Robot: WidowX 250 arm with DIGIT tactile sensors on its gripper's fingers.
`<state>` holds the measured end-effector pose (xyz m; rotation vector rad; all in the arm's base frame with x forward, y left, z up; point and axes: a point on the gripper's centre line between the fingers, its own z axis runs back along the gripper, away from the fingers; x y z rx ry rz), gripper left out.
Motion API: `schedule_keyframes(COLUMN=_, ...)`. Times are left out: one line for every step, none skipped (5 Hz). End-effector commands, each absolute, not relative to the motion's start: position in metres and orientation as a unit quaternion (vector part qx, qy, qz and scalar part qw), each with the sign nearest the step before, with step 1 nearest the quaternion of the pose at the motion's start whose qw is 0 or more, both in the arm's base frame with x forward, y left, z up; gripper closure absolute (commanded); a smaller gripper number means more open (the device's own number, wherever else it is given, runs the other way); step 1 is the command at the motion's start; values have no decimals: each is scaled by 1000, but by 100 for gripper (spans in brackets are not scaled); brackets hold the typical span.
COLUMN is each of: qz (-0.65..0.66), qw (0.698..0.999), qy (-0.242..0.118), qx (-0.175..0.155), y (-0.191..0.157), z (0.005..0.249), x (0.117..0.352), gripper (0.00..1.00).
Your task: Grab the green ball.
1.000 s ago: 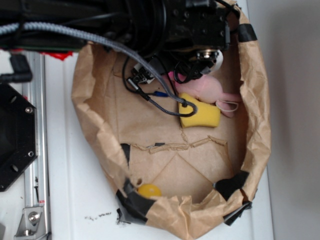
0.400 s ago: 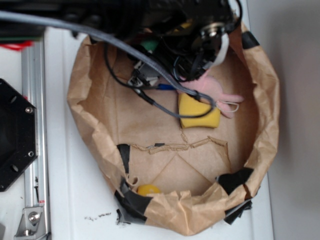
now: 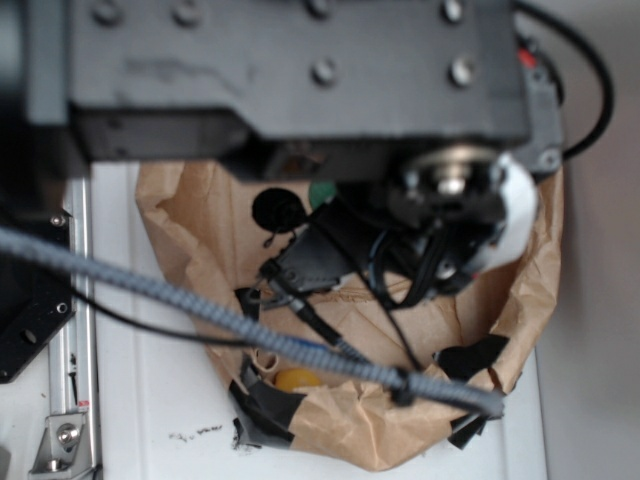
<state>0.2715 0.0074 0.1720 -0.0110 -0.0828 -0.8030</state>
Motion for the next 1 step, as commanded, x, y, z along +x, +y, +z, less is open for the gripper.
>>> schedule_keyframes(qz=-250, qw=958, qy=-137, qx=-8, y=5, z=185, x=268, gripper=100)
